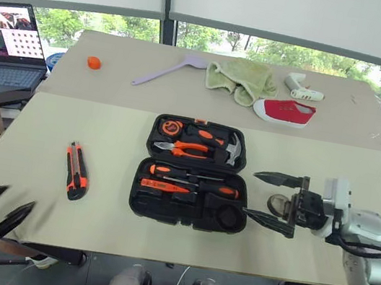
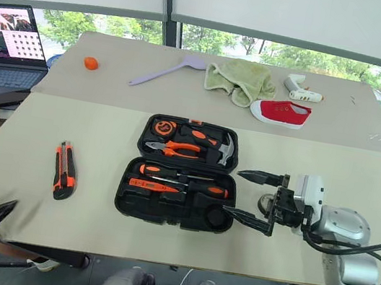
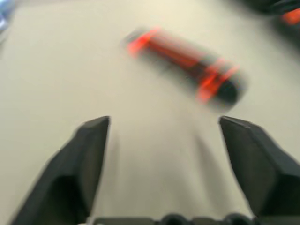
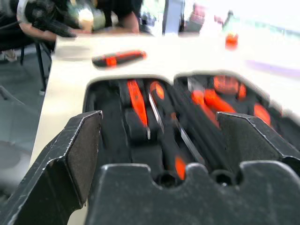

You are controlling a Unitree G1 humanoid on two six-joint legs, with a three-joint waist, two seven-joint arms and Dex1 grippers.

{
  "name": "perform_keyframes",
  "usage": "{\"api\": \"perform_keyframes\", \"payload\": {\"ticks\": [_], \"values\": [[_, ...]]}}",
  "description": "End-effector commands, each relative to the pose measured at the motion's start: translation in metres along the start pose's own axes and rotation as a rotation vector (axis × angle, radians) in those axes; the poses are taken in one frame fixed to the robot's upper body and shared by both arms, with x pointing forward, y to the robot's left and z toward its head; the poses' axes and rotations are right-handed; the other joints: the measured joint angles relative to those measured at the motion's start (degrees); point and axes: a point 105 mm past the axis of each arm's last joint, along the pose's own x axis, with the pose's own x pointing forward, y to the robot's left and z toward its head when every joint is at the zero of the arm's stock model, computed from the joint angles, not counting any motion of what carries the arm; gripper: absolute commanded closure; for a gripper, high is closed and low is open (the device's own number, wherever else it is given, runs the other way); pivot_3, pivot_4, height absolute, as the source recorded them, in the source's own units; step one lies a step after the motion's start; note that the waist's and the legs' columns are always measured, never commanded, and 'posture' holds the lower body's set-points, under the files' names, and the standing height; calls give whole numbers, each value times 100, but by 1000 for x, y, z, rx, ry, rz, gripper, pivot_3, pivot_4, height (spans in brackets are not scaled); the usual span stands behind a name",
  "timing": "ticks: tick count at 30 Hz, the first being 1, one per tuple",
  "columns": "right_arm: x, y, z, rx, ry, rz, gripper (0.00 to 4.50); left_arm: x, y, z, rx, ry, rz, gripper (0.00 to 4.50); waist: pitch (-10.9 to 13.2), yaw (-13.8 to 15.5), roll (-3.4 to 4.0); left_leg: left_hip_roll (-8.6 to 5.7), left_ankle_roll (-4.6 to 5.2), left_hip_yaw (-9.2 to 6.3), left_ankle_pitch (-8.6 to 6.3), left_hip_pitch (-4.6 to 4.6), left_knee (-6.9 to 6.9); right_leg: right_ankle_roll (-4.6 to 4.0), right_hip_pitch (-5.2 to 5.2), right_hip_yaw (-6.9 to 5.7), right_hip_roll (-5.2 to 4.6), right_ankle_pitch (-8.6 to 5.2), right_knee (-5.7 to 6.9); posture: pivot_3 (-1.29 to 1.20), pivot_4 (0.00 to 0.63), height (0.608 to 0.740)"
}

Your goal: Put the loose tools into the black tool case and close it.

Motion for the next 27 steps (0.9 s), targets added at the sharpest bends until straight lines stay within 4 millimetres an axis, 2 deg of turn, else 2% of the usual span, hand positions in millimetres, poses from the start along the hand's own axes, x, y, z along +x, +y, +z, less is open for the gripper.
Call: {"api": "perform_keyframes", "payload": {"ticks": [1,4,7,12,15,17,20,23,27], "values": [[0,0,4,-53,-17,3,0,-5,-4,9,14,-31,41,56,-1,33,-3,-2,2,0,-1,0,2,0,1,-1,-4,0,0,0,150,740],[2,1,7,-52,-35,21,0,8,-18,17,14,-32,-15,56,-3,85,-5,-5,1,-2,-1,-4,6,-4,1,-7,-12,-1,2,0,150,740],[9,-3,19,-36,-87,21,0,22,-28,34,9,-65,-38,56,-3,59,-6,-5,0,0,0,-4,6,-6,0,-1,-10,3,3,0,150,740],[25,-1,31,-32,-126,85,0,75,-70,75,-103,-144,-42,56,-3,16,-4,-5,-11,-2,9,0,3,-4,3,2,-8,6,11,0,150,740],[32,1,34,-7,-158,97,0,99,-94,71,-167,-86,18,56,-9,8,-12,-6,-42,-5,29,5,4,0,18,0,0,20,11,0,150,740],[34,1,34,-7,-170,100,0,111,-109,71,-164,-64,28,56,-9,-28,-13,-13,-36,-2,33,20,4,7,69,1,29,24,7,0,150,740],[36,-2,33,-6,-177,94,0,123,-113,67,-145,-21,100,56,-8,-37,-14,-11,4,7,47,34,1,9,78,7,49,22,-3,0,150,740],[37,-5,34,-10,-181,88,0,129,-108,62,-89,19,177,56,-8,-18,-12,-7,-60,2,33,41,-11,4,77,11,60,21,0,0,150,740],[35,-9,34,-12,-185,73,0,137,-112,54,-120,51,174,56,-9,-15,-12,-4,-68,1,37,53,-24,-5,79,13,61,16,4,0,150,740]]}}
